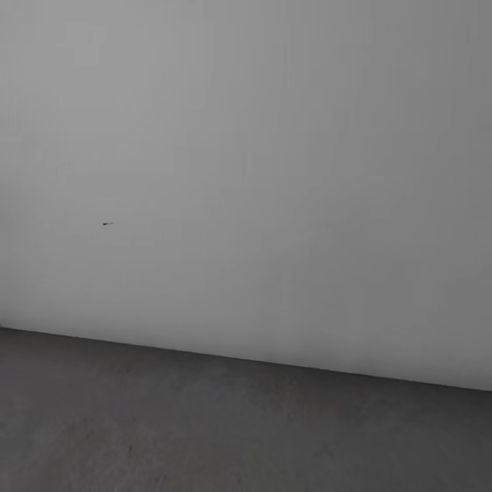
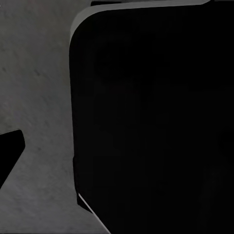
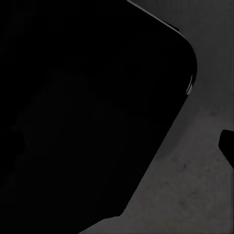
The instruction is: Move the two storage containers from the living room to the garage. In the garage, place one container on the floor and stack the other container on top of it (either order is fine).
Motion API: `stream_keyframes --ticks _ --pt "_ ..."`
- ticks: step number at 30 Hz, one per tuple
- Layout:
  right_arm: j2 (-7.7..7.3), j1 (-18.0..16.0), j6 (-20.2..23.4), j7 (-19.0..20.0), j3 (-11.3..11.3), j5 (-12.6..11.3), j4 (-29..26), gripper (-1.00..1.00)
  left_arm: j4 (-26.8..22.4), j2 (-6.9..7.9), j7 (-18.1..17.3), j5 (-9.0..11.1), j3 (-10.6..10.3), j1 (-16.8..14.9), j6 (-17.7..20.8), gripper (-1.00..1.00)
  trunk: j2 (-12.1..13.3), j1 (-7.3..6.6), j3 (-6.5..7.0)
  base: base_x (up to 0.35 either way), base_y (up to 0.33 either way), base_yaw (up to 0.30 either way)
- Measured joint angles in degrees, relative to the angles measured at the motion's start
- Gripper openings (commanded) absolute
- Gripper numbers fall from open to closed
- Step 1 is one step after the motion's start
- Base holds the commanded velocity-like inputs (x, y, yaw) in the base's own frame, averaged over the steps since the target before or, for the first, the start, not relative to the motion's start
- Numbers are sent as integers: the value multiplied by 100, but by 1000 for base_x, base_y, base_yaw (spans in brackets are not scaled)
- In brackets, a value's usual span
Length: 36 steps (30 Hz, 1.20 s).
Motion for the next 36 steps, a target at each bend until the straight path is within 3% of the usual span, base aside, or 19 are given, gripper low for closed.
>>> stream_keyframes --ticks 36 --pt "1 0 0 0 1 9 0 100 0 0 -4 0 8 0 -3 100 0 0 0 0 0 265"
